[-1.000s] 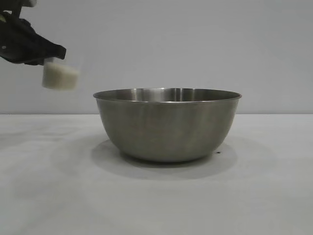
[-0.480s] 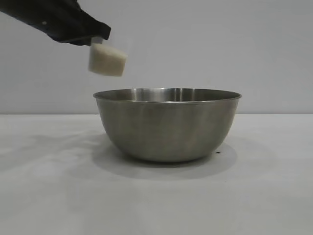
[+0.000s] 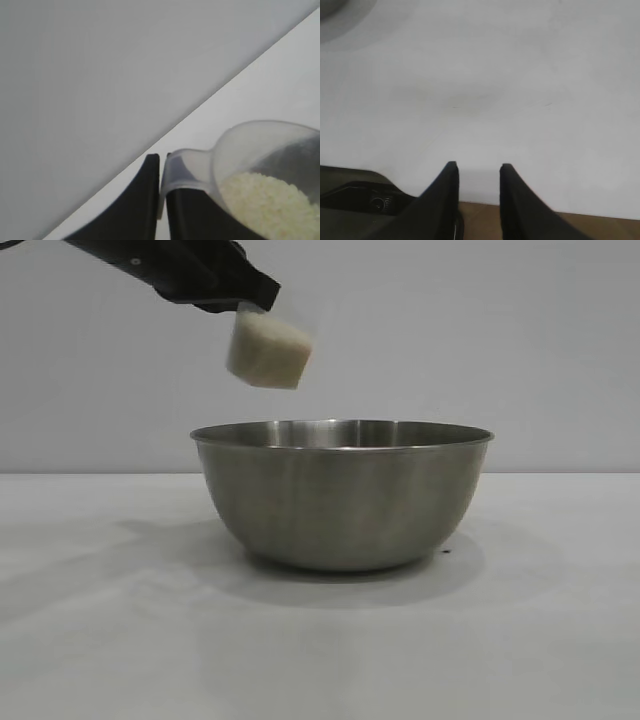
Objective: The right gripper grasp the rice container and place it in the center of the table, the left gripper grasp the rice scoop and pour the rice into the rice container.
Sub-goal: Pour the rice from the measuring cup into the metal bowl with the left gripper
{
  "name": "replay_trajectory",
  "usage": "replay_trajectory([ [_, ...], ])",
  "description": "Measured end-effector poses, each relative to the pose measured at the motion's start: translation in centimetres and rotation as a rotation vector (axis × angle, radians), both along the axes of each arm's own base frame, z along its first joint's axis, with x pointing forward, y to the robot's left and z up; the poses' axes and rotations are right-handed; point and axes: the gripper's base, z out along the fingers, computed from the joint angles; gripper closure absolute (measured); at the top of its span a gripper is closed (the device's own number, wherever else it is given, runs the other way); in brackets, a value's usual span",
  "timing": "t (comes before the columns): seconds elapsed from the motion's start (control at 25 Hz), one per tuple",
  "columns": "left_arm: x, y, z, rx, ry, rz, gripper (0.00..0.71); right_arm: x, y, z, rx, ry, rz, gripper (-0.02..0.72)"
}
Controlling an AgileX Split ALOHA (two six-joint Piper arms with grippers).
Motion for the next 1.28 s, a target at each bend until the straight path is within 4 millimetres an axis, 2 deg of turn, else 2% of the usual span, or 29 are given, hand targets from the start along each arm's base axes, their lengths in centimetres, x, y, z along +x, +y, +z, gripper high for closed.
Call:
replay_trajectory([
  [0.36, -0.9, -1.7, 0.1, 0.202, -0.144, -0.100, 0.710, 0.0, 0.0, 0.0, 0.000, 0.000, 0.000, 0.496],
  [0.96, -1.2, -2.1, 1.6, 0.557, -0.606, -0.164, 0.710, 0.0, 0.0, 0.0, 0.000, 0.000, 0.000, 0.496],
  [1.16, -1.4, -2.5, 1.7, 0.663, -0.737, -0.206, 0.710, 0.0, 0.0, 0.0, 0.000, 0.000, 0.000, 0.496],
  [1.28, -1.3, -2.8, 1.1, 0.704, -0.840, -0.203, 0.710, 0.0, 0.0, 0.0, 0.000, 0.000, 0.000, 0.496],
])
